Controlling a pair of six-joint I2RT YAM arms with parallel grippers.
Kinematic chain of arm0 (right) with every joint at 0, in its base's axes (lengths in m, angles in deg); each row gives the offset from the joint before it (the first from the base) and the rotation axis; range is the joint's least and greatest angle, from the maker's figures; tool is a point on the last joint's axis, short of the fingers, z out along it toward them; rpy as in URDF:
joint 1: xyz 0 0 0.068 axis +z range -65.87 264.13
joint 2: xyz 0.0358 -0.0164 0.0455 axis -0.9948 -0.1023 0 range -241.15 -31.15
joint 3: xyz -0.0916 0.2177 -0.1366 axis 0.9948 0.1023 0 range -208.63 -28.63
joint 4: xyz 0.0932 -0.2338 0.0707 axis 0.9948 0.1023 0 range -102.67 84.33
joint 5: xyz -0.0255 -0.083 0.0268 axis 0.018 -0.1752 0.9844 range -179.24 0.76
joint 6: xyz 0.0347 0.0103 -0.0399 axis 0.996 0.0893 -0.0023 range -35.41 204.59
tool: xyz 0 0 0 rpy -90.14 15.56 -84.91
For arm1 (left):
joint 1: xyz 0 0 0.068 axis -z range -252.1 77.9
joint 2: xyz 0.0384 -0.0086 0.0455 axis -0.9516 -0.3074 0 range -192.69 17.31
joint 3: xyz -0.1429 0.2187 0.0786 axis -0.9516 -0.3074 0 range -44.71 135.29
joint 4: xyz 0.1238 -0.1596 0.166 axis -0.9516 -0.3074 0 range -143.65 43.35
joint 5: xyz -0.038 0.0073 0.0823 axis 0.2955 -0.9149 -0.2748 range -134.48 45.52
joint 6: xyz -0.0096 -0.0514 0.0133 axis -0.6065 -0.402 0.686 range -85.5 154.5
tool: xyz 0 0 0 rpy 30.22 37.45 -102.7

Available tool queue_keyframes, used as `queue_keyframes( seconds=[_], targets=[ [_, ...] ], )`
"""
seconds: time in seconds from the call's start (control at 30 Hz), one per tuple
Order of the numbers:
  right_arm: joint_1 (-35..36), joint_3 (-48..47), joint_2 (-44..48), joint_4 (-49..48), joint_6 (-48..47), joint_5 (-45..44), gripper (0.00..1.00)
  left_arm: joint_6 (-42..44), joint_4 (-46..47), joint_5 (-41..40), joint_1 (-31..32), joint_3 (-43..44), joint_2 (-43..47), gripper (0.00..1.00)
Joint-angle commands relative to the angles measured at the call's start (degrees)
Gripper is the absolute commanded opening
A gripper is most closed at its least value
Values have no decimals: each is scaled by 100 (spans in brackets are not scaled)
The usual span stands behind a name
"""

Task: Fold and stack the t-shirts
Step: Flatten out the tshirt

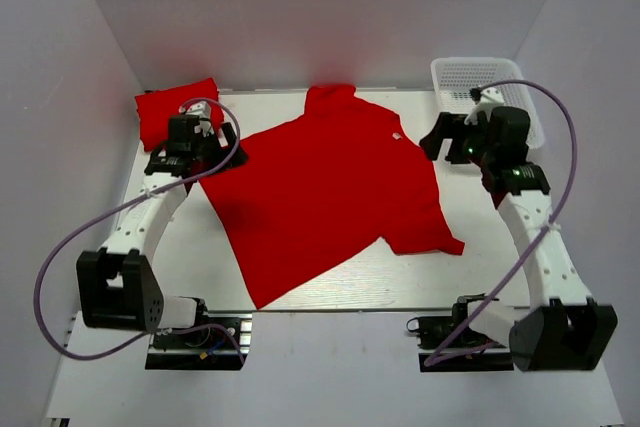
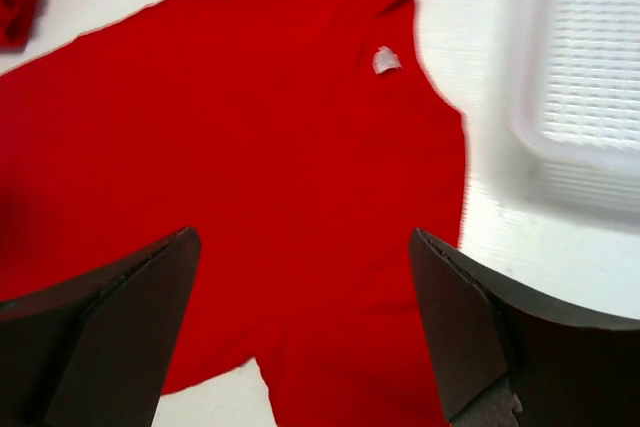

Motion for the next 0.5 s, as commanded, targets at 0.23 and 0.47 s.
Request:
queue_keyframes(
  seconds=[0.23,0.47],
  targets=[
    [697,-2095,-3457,-316,-675,1121,90,-299,11,-177,-66,290,-1886,100],
    [996,-5104,-6149,570,-711,454,90,-414,30,-510,-67,1253,-3161,100]
  ],
)
